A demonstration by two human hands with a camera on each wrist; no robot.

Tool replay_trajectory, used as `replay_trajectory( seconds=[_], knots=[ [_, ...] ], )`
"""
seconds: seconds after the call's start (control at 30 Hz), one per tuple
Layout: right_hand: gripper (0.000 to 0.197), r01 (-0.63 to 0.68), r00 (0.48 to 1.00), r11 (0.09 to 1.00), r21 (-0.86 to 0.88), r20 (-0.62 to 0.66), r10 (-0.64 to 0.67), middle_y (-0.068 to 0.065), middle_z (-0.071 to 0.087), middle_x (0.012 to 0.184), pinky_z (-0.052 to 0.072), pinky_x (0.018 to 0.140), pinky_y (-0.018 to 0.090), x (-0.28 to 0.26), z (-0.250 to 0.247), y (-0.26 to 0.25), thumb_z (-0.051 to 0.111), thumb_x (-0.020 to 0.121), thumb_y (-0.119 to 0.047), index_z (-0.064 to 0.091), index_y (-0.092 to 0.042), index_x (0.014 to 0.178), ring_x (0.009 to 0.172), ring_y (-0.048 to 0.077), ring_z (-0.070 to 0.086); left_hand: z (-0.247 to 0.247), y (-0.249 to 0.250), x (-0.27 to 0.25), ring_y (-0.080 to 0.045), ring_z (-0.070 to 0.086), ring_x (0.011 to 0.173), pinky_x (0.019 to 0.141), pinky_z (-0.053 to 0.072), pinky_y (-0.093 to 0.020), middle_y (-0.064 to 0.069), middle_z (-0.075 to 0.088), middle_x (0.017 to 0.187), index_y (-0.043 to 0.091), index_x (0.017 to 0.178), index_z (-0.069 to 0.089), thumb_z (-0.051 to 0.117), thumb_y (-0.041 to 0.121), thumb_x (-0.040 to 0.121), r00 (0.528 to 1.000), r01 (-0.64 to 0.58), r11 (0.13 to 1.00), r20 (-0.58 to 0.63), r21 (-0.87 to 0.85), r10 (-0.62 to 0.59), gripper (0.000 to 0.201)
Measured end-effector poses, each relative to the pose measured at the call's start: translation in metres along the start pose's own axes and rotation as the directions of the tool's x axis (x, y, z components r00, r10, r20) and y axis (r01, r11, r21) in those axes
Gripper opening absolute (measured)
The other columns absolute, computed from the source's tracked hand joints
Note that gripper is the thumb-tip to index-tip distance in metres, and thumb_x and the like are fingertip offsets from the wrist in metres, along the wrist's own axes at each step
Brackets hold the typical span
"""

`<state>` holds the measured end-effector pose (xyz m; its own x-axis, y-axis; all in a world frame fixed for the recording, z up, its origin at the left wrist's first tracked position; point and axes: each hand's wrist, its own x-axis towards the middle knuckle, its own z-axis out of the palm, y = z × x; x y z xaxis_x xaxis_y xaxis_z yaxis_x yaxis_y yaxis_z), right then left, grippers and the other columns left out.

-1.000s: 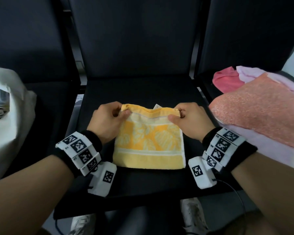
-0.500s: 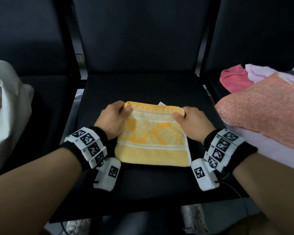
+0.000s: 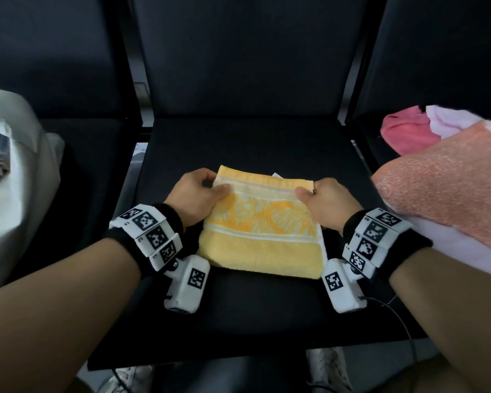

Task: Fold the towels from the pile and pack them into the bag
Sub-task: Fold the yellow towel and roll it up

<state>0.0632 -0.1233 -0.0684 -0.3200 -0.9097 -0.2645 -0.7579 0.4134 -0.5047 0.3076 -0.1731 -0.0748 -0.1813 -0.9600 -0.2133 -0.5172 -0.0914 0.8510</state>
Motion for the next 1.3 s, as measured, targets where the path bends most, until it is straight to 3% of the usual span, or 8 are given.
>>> replay_trajectory(
  seconds=[0.23,0.4,0.53,0.67,0.8,0.97,1.13,1.3],
  knots=[
    [0.038,-0.001,0.999,1.0,0.003,0.047,0.001,0.007,0.073,0.088,0.062,0.075,0.046,-0.006,-0.007,-0.003,0.06,0.095,-0.047,0.066,-0.01,0.092,0.078,0.024,0.072,-0.001,0.004,-0.006,-0.017,0.064,0.106,0.095,0.056,-0.042,0.007,0.063,0.115,0.021,0.134,0.049,0.073,0.029,0.088,0.998,0.013,0.99,-0.057,0.139,-0.005,0.052],
    [0.028,0.055,0.998,0.994,-0.099,-0.038,-0.059,-0.002,0.071,0.084,0.059,0.078,0.041,-0.02,-0.017,-0.005,0.068,0.088,-0.046,0.065,-0.018,0.093,0.079,0.019,0.069,-0.005,0.013,-0.023,-0.019,0.059,0.113,0.097,0.053,-0.04,0.001,0.055,0.128,0.026,0.13,0.054,0.076,0.035,0.084,0.99,-0.117,0.928,-0.027,0.355,0.136,0.052],
    [0.041,0.087,0.985,0.981,-0.173,-0.131,-0.111,-0.001,0.064,0.103,0.052,0.082,0.034,-0.036,-0.018,-0.008,0.071,0.087,-0.047,0.06,-0.018,0.114,0.094,0.019,0.062,0.0,0.019,-0.042,-0.013,0.055,0.113,0.089,0.044,-0.027,0.009,0.057,0.117,0.029,0.118,0.064,0.075,0.034,0.085,0.978,-0.208,0.896,0.054,0.393,0.203,0.036],
    [0.047,0.193,0.959,0.964,-0.183,-0.172,-0.225,-0.001,0.053,0.117,0.047,0.08,0.03,-0.057,-0.016,-0.015,0.074,0.086,-0.045,0.058,-0.021,0.122,0.095,0.016,0.062,0.006,0.028,-0.056,-0.02,0.046,0.12,0.1,0.042,-0.037,0.013,0.055,0.114,0.033,0.118,0.065,0.073,0.04,0.084,0.972,-0.232,0.849,0.086,0.474,0.217,0.035],
    [0.039,0.359,0.927,0.91,-0.207,-0.039,-0.374,-0.008,0.056,0.109,0.05,0.089,0.033,-0.077,-0.008,-0.022,0.074,0.085,-0.044,0.061,-0.024,0.116,0.1,0.013,0.06,0.012,0.032,-0.066,-0.015,0.049,0.116,0.103,0.039,-0.037,0.016,0.061,0.116,0.036,0.117,0.063,0.073,0.044,0.082,0.952,-0.307,0.779,0.182,0.547,0.248,0.037],
    [0.033,0.483,0.873,0.835,-0.263,0.214,-0.438,-0.011,0.057,0.104,0.051,0.089,0.037,-0.09,0.003,-0.025,0.072,0.085,-0.047,0.058,-0.027,0.107,0.099,0.014,0.057,0.015,0.031,-0.074,-0.01,0.053,0.1,0.085,0.043,-0.027,0.015,0.059,0.108,0.035,0.111,0.062,0.079,0.048,0.08,0.925,-0.318,0.782,0.355,0.536,0.133,0.039],
    [0.047,0.505,0.855,0.808,-0.303,0.299,-0.423,-0.011,0.048,0.107,0.048,0.088,0.034,-0.094,0.006,-0.025,0.078,0.076,-0.053,0.054,-0.03,0.109,0.102,0.014,0.05,0.021,0.027,-0.076,-0.015,0.045,0.113,0.1,0.042,-0.036,0.009,0.049,0.12,0.037,0.121,0.056,0.083,0.052,0.072,0.903,-0.379,0.691,0.41,0.615,0.13,0.059],
    [0.052,0.512,0.851,0.794,-0.328,0.32,-0.416,-0.009,0.044,0.112,0.047,0.09,0.03,-0.096,0.008,-0.023,0.081,0.078,-0.027,0.051,-0.028,0.12,0.108,0.014,0.046,0.024,0.024,-0.075,-0.014,0.038,0.111,0.099,0.038,-0.032,0.009,0.038,0.126,0.037,0.132,0.044,0.082,0.037,0.071,0.911,-0.378,0.625,0.394,0.683,0.121,0.072]
  ],
)
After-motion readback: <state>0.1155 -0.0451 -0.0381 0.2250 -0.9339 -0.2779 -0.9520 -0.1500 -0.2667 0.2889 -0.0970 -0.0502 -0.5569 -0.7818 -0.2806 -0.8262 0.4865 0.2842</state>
